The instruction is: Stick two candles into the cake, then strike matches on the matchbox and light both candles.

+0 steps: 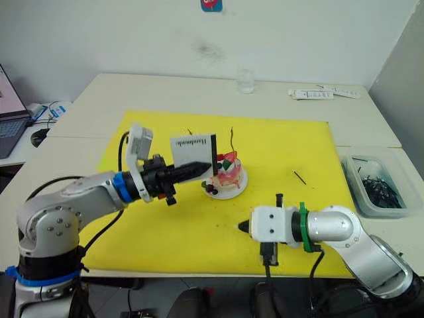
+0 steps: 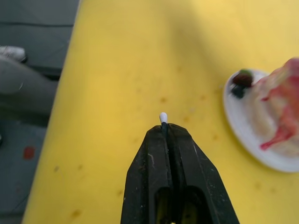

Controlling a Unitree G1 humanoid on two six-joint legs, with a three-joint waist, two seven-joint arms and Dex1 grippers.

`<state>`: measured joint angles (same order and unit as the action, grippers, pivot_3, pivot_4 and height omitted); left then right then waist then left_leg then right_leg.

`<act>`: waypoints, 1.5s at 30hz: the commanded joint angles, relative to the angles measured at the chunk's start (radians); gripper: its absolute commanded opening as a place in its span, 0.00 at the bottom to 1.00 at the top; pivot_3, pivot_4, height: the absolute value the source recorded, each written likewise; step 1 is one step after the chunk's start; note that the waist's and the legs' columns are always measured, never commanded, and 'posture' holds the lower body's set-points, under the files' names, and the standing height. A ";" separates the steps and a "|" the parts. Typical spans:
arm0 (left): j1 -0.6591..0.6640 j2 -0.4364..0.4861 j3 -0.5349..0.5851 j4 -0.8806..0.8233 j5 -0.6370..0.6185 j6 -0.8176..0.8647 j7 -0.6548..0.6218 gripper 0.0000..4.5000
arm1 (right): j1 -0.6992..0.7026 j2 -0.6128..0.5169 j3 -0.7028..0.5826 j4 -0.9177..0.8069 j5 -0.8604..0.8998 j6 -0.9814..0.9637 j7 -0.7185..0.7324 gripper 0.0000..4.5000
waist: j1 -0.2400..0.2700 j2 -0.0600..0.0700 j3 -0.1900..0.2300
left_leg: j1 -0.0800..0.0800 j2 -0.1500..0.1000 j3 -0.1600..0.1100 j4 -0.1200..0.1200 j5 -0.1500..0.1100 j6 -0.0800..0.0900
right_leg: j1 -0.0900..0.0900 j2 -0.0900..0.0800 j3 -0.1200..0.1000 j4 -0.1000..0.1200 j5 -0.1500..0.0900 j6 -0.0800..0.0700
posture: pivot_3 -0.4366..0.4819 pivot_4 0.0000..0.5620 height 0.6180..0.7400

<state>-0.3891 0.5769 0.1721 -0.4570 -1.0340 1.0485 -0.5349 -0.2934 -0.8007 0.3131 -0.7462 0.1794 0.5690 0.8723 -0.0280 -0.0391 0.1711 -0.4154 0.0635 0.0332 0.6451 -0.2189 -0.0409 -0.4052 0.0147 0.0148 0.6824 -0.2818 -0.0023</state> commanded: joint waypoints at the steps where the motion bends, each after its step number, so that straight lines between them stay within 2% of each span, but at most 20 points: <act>1: 0.051 -0.012 -0.039 -0.050 0.021 -0.031 0.003 0.00 | -0.025 0.042 -0.058 -0.007 0.026 0.083 -0.057 0.01 | 0.002 0.000 0.000 | 0.000 0.000 0.000 0.000 0.000 0.000 | 0.000 0.000 0.000 0.000 0.000 0.000 | 0.48 0.27 1.00; 6: 0.103 -0.054 -0.121 -0.029 0.095 -0.077 0.006 0.00 | -0.052 0.106 -0.089 -0.031 0.062 0.217 -0.118 0.01 | 0.006 0.000 0.000 | -0.001 0.000 0.001 0.000 0.000 0.000 | 0.000 -0.002 0.001 0.000 0.000 0.000 | 0.48 0.27 1.00; 18: 0.058 -0.112 -0.141 0.056 0.118 -0.071 0.004 0.00 | -0.110 0.124 -0.037 -0.062 0.047 0.337 -0.203 0.01 | 0.004 0.000 0.000 | -0.001 -0.001 0.001 0.000 0.000 0.000 | 0.000 -0.001 0.000 0.000 0.000 0.000 | 0.48 0.27 1.00; 30: 0.080 -0.117 -0.143 0.025 0.104 -0.065 -0.007 0.00 | -0.163 0.143 0.050 -0.009 0.006 0.325 -0.233 0.01 | 0.002 0.000 0.000 | -0.001 -0.001 0.001 0.000 0.000 0.000 | 0.000 0.000 0.001 0.000 0.000 0.000 | 0.48 0.27 1.00; 45: 0.079 -0.144 -0.155 0.009 0.092 -0.070 -0.011 0.00 | -0.174 0.142 0.096 0.032 -0.038 0.291 -0.218 0.01 | 0.002 0.000 0.000 | -0.001 -0.001 0.001 0.000 0.000 0.000 | 0.000 -0.001 0.000 0.000 0.000 0.000 | 0.48 0.27 1.00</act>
<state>-0.2919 0.4473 0.0279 -0.3968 -0.9181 0.9943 -0.5326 -0.4473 -0.6593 0.4001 -0.7053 0.1478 0.8802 0.6509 -0.0258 -0.0392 0.1711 -0.4162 0.0625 0.0340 0.6451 -0.2189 -0.0408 -0.4055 0.0142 0.0154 0.6819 -0.2818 -0.0023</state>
